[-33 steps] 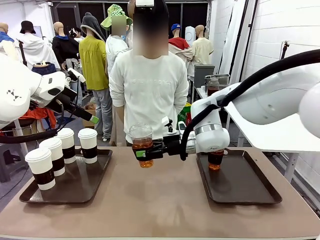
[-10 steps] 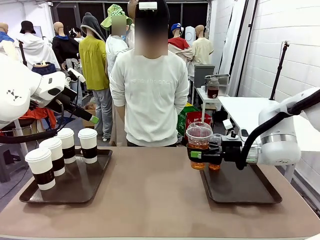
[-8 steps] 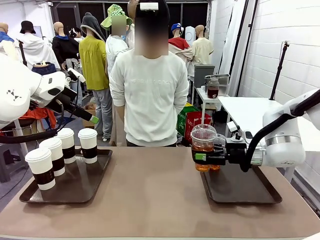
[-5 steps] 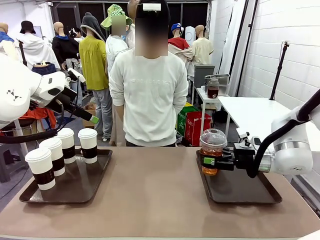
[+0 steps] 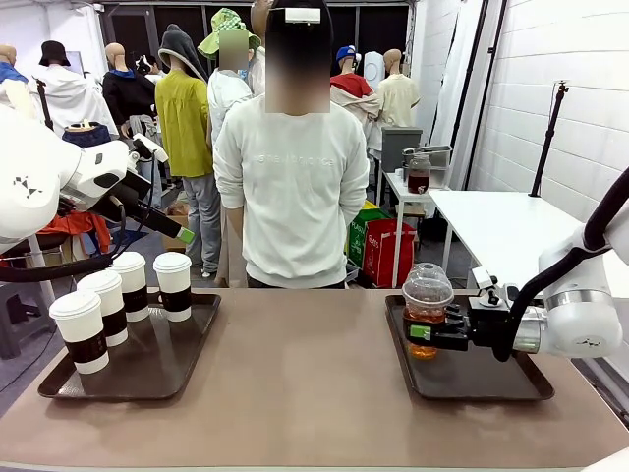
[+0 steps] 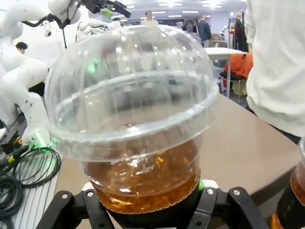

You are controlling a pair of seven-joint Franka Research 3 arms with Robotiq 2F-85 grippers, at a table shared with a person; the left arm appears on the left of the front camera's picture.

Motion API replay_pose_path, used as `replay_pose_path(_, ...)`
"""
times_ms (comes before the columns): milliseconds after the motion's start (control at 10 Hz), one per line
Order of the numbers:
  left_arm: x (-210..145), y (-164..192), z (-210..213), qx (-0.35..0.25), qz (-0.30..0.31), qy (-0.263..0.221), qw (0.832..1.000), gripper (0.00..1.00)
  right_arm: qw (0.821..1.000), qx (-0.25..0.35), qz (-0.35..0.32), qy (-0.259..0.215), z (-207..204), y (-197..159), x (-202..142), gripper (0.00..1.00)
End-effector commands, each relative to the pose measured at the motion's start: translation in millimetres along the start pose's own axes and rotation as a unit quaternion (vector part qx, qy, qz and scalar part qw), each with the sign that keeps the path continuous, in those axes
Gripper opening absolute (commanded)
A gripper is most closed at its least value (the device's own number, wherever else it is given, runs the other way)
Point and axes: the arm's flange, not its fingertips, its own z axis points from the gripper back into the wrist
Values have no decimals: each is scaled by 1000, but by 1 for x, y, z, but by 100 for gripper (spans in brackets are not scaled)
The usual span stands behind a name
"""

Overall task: Distribute the coffee onto the tray.
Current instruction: Pick up another iced Americano from the middle of the table and place it on the right Handle tray.

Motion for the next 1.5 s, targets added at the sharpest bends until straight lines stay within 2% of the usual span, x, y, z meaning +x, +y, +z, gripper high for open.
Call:
replay_pose_path(0, -1, 2, 0, -4, 3, 0, 1000, 100, 1000, -14, 1, -4, 6, -17, -6, 65)
replay_pose_path(200, -1, 2, 0, -4, 3, 0, 1000, 100, 999, -34, -10, 2, 13, -25, -19, 65)
replay_pose_path(900, -1, 2, 0, -4, 3, 0, 1000, 100, 996, -73, -22, -35, 29, -41, -65, 65)
replay_pose_path(1300, -1, 2, 0, -4, 3, 0, 1000, 100, 996, -71, -36, -42, 29, -43, -78, 65)
replay_pose_path(1400, -1, 2, 0, -4, 3, 0, 1000, 100, 996, -72, -44, -38, 29, -43, -78, 77)
